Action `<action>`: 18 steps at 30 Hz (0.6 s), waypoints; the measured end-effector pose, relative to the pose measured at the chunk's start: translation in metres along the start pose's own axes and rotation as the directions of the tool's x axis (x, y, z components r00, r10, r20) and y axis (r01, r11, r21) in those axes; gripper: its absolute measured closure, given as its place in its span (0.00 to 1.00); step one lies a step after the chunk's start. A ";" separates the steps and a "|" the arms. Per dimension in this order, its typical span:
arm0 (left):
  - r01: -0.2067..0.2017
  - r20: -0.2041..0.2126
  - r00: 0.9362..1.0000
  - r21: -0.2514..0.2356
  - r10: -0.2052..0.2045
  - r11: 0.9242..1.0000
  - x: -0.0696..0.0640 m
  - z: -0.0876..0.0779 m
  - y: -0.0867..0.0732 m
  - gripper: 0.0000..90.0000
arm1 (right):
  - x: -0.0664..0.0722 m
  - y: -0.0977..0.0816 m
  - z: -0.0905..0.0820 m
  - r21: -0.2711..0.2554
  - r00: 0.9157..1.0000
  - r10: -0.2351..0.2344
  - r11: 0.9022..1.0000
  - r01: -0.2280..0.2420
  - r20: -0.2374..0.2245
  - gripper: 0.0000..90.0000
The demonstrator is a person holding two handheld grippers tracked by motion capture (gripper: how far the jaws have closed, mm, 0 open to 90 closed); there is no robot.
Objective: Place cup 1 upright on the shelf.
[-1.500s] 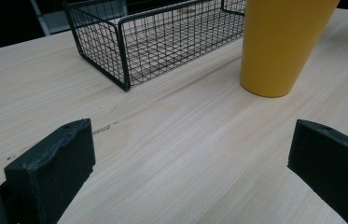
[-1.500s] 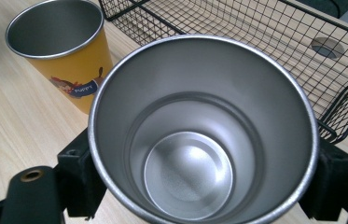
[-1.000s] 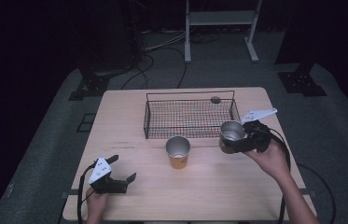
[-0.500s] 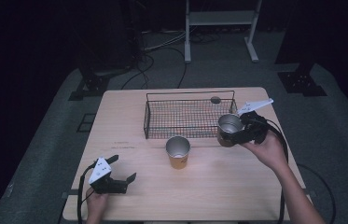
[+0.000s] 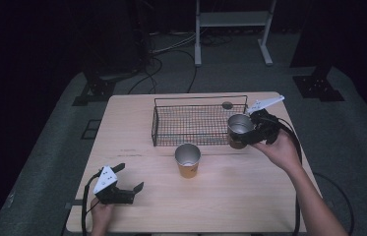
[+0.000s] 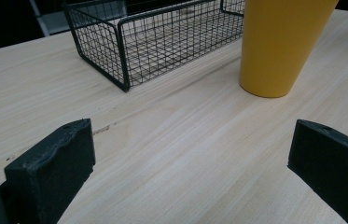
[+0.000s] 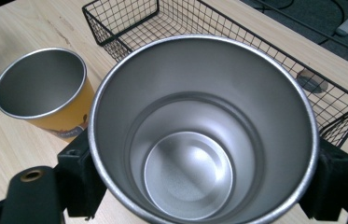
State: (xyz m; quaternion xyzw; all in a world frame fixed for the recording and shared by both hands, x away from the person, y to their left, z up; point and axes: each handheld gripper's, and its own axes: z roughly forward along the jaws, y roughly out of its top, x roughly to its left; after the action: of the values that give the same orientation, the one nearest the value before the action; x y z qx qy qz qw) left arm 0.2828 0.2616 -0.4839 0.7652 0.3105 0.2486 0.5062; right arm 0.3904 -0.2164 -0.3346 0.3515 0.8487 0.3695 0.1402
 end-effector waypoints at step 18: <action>0.005 0.002 1.000 -0.003 -0.005 1.000 0.000 0.000 0.000 0.00 | -0.014 0.024 0.001 0.004 1.000 0.006 1.000 -0.006 -0.006 0.20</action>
State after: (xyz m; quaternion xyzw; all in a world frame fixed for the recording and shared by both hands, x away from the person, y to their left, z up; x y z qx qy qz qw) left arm 0.2826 0.2619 -0.4840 0.7641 0.3114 0.2468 0.5082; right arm 0.4123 -0.2140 -0.3182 0.3532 0.8487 0.3694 0.1361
